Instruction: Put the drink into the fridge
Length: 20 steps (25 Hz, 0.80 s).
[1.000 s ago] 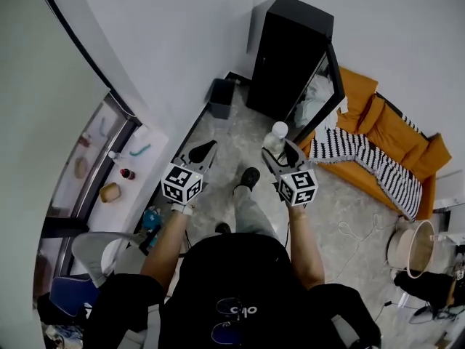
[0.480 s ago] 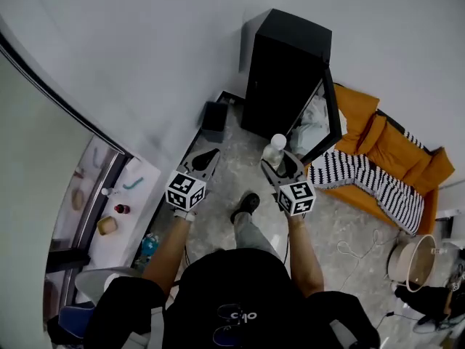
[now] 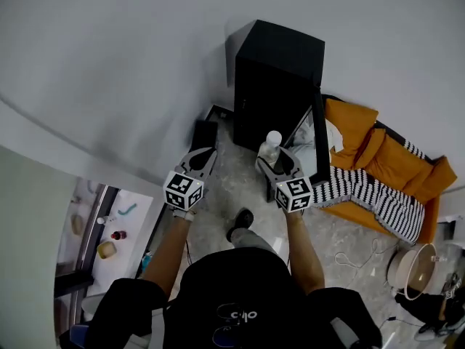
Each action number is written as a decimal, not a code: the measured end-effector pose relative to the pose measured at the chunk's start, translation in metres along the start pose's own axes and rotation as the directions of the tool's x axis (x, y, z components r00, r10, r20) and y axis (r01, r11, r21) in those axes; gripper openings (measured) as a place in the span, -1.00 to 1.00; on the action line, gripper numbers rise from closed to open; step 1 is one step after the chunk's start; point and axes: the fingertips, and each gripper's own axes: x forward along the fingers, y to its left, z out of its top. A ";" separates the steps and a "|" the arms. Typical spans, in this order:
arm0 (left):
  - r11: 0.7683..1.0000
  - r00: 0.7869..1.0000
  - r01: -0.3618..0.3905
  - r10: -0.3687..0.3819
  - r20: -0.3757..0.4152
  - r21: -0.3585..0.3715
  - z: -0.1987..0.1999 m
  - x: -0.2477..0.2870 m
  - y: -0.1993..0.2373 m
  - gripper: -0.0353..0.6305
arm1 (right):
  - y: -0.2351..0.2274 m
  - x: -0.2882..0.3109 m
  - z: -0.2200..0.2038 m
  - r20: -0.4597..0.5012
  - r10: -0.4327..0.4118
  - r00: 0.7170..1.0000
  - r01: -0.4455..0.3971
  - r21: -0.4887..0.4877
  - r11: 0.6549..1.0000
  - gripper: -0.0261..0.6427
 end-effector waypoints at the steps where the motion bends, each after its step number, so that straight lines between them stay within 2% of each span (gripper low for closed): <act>1: 1.000 1.000 0.000 0.000 -0.004 0.003 0.004 0.011 0.005 -0.88 | -0.011 0.007 0.004 0.003 -0.001 1.000 0.001 0.004 1.000 -0.05; 9: 1.000 1.000 0.018 -0.018 -0.004 0.021 0.014 0.078 0.034 -0.88 | -0.063 0.050 0.017 0.027 -0.008 1.000 0.008 0.014 1.000 -0.05; 20: 0.999 1.000 0.029 -0.029 0.003 -0.021 0.007 0.108 0.056 -0.88 | -0.085 0.076 0.026 0.026 -0.023 0.999 0.023 0.011 1.000 -0.05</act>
